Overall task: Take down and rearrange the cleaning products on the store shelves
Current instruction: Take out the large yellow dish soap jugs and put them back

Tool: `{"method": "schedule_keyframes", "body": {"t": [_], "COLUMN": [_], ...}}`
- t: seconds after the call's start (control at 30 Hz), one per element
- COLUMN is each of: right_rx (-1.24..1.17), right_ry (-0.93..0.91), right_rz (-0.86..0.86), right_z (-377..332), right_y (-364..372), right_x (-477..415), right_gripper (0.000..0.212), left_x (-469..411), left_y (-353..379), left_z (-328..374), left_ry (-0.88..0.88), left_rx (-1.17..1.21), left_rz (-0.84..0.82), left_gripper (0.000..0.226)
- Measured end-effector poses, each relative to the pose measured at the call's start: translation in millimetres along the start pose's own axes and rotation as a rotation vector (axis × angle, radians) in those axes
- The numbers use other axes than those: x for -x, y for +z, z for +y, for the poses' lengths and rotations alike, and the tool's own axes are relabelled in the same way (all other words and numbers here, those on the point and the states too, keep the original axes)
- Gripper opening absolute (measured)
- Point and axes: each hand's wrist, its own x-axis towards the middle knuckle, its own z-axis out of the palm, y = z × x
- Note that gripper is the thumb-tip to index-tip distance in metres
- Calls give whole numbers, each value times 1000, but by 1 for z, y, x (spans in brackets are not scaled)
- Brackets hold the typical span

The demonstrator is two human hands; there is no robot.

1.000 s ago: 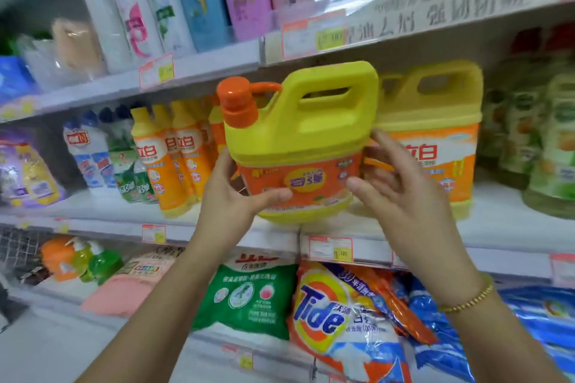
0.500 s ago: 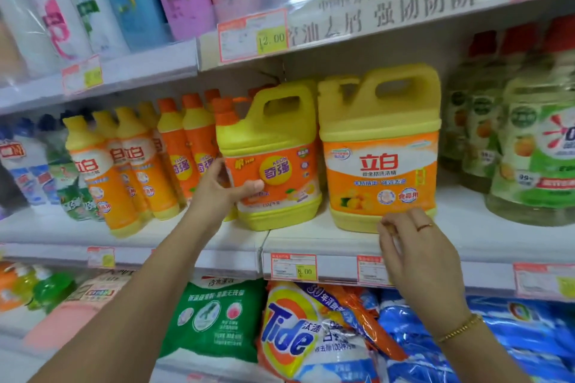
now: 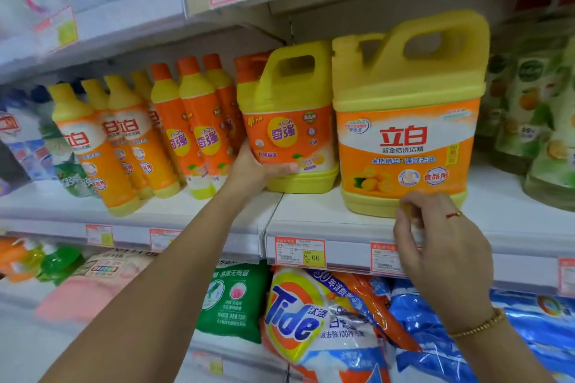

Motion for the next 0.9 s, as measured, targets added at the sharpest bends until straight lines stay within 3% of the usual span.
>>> {"method": "schedule_keyframes", "body": {"t": [0.17,0.3,0.43,0.53,0.63,0.7,0.73,0.8,0.9], "right_rx": [-6,-9,-19,-33,-96,-158,-178,-238,-410], "right_ry": [-23,-19,-7,5,25,16,-10,-94,-151], "right_rz": [12,11,8,19,25,31,11,-160,-687], "right_z": [1,2,0,-2,-4,-11,-21,-49,-96], "right_y": [1,2,0,-1,-5,-10,-11,-7,13], "right_x": [1,2,2,2,3,8,14,31,71], "right_gripper": [17,16,19,18,16,16,18,23,33], "left_x": [-13,-13,-6,8,41,81,106,158,232], "left_y": [-9,-13,-14,-11,-14,-27,-35,-53,-84], "left_z": [-4,-3,-2,7,27,36,37,30,-7], "left_ry": [-38,-71,-110,-105,-66,20,39,16,-133], "left_rx": [26,16,32,-48,-148,-221,-255,-295,-414], "left_rz": [-146,-150,-153,-72,128,222,239,210,80], "left_gripper": [104,115,107,81,46,9,19,41,43]}}
